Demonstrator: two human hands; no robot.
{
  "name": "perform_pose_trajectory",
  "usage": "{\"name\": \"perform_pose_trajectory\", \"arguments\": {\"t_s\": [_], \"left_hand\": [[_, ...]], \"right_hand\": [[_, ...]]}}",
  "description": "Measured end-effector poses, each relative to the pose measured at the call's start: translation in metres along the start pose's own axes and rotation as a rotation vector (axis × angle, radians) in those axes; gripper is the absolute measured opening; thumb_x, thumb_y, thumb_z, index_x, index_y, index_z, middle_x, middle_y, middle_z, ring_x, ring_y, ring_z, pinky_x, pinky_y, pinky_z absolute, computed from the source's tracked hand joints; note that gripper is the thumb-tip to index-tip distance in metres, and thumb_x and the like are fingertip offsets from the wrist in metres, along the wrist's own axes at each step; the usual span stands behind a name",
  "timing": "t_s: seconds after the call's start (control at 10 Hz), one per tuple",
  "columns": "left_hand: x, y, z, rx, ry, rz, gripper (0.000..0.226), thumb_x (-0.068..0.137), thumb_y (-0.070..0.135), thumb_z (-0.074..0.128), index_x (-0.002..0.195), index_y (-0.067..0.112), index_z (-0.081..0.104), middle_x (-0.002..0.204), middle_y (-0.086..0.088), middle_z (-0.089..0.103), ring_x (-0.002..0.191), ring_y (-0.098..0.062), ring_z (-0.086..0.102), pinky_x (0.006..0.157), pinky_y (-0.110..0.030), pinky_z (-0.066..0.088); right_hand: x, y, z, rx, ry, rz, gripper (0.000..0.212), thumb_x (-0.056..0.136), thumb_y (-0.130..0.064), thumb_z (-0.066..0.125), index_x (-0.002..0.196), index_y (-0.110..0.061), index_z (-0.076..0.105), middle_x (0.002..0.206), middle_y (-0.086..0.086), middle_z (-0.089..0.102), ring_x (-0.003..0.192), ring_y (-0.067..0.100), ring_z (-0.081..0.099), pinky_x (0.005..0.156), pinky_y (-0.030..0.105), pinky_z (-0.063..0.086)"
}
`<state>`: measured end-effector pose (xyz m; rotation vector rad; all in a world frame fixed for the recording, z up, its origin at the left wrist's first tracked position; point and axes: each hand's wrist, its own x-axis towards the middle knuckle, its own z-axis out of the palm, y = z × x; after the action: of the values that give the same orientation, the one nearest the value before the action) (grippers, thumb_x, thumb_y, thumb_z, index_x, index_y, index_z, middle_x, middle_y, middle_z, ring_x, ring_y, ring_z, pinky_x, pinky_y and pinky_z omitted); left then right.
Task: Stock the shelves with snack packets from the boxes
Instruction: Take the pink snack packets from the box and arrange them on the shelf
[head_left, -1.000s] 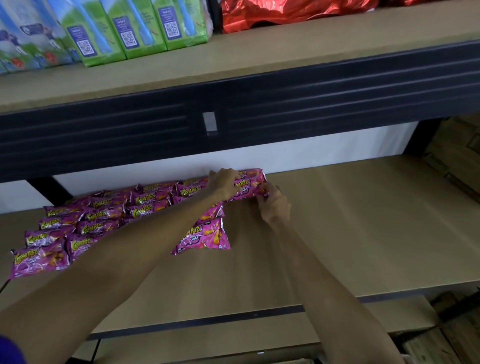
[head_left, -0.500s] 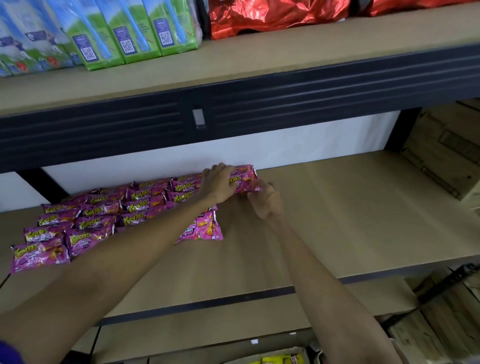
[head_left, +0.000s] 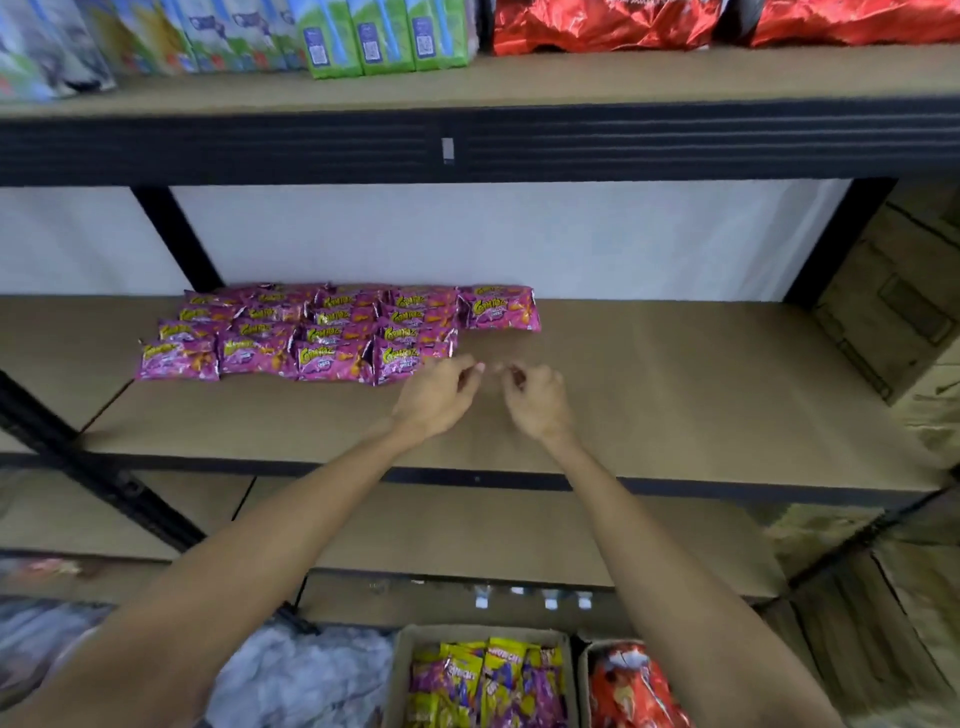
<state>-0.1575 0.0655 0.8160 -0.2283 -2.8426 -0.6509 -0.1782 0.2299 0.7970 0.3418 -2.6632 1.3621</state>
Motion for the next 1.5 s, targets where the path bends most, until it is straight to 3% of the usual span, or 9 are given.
{"name": "perform_pose_trajectory", "arguments": {"t_s": [0.2, 0.3, 0.4, 0.7, 1.0, 1.2, 1.3, 1.4, 1.5], "left_hand": [[-0.083, -0.007, 0.010, -0.132, -0.064, -0.092, 0.038, 0.105, 0.036, 0.040, 0.076, 0.017, 0.054, 0.062, -0.002, 0.058, 0.060, -0.023, 0.057, 0.060, -0.039, 0.048], [-0.121, -0.017, 0.022, -0.172, -0.093, -0.146, 0.042, 0.105, 0.039, 0.038, 0.076, 0.013, 0.053, 0.062, -0.002, 0.056, 0.062, -0.025, 0.055, 0.061, -0.038, 0.044], [-0.154, -0.032, 0.039, -0.173, -0.197, -0.180, 0.042, 0.105, 0.042, 0.037, 0.077, 0.015, 0.053, 0.060, 0.000, 0.054, 0.063, -0.026, 0.055, 0.059, -0.036, 0.041], [-0.256, -0.076, 0.134, -0.222, -0.538, -0.260, 0.037, 0.103, 0.043, 0.036, 0.071, 0.023, 0.041, 0.063, -0.007, 0.059, 0.066, -0.031, 0.060, 0.064, -0.038, 0.047], [-0.307, -0.121, 0.246, -0.293, -0.854, -0.415, 0.039, 0.106, 0.034, 0.037, 0.077, 0.013, 0.052, 0.068, -0.003, 0.052, 0.075, -0.034, 0.060, 0.067, -0.041, 0.043], [-0.343, -0.179, 0.355, -0.233, -0.978, -0.425, 0.047, 0.107, 0.040, 0.033, 0.089, 0.007, 0.061, 0.091, -0.014, 0.067, 0.085, -0.031, 0.063, 0.080, -0.045, 0.052], [-0.353, -0.202, 0.422, -0.196, -1.045, -0.364, 0.046, 0.107, 0.038, 0.033, 0.091, 0.006, 0.061, 0.096, -0.015, 0.068, 0.086, -0.031, 0.064, 0.080, -0.046, 0.052], [-0.361, -0.217, 0.488, -0.173, -1.073, -0.302, 0.048, 0.107, 0.037, 0.033, 0.087, 0.002, 0.059, 0.088, -0.020, 0.065, 0.078, -0.032, 0.061, 0.075, -0.047, 0.051], [-0.373, -0.229, 0.550, -0.154, -1.104, -0.277, 0.049, 0.107, 0.040, 0.031, 0.087, 0.004, 0.058, 0.076, -0.014, 0.059, 0.070, -0.030, 0.058, 0.064, -0.040, 0.044]], "right_hand": [[-0.070, 0.001, 0.021, 0.001, -0.051, -0.067, 0.029, 0.102, -0.032, 0.054, 0.082, -0.015, 0.066, 0.065, -0.005, 0.060, 0.062, 0.016, 0.055, 0.064, 0.032, 0.040], [-0.108, 0.005, 0.032, 0.051, -0.122, -0.064, 0.029, 0.102, -0.031, 0.055, 0.079, -0.016, 0.065, 0.060, -0.012, 0.055, 0.057, 0.005, 0.051, 0.058, 0.020, 0.035], [-0.143, 0.020, 0.053, 0.071, -0.119, 0.000, 0.030, 0.100, -0.029, 0.058, 0.076, -0.012, 0.062, 0.057, -0.007, 0.053, 0.053, 0.005, 0.048, 0.054, 0.012, 0.033], [-0.258, 0.098, 0.126, -0.034, -0.312, 0.251, 0.027, 0.099, -0.021, 0.059, 0.072, -0.022, 0.058, 0.056, -0.012, 0.045, 0.051, 0.008, 0.042, 0.056, 0.026, 0.033], [-0.322, 0.192, 0.192, -0.028, -0.487, 0.575, 0.042, 0.101, -0.026, 0.055, 0.062, -0.030, 0.041, 0.057, -0.010, 0.045, 0.052, 0.006, 0.044, 0.053, 0.027, 0.037], [-0.359, 0.308, 0.252, -0.034, -0.543, 0.806, 0.032, 0.102, -0.033, 0.053, 0.081, -0.011, 0.063, 0.067, 0.000, 0.063, 0.059, 0.017, 0.060, 0.055, 0.029, 0.046], [-0.364, 0.384, 0.278, -0.065, -0.556, 0.836, 0.034, 0.101, -0.041, 0.050, 0.082, -0.016, 0.064, 0.074, 0.003, 0.065, 0.064, 0.020, 0.061, 0.054, 0.029, 0.045], [-0.367, 0.444, 0.299, -0.189, -0.624, 0.777, 0.039, 0.104, -0.040, 0.042, 0.107, -0.009, 0.067, 0.091, 0.007, 0.063, 0.083, 0.024, 0.057, 0.068, 0.027, 0.039], [-0.407, 0.493, 0.341, -0.260, -0.702, 0.836, 0.077, 0.097, -0.069, 0.017, 0.126, -0.009, 0.055, 0.120, 0.016, 0.057, 0.106, 0.026, 0.048, 0.086, 0.022, 0.031]]}}
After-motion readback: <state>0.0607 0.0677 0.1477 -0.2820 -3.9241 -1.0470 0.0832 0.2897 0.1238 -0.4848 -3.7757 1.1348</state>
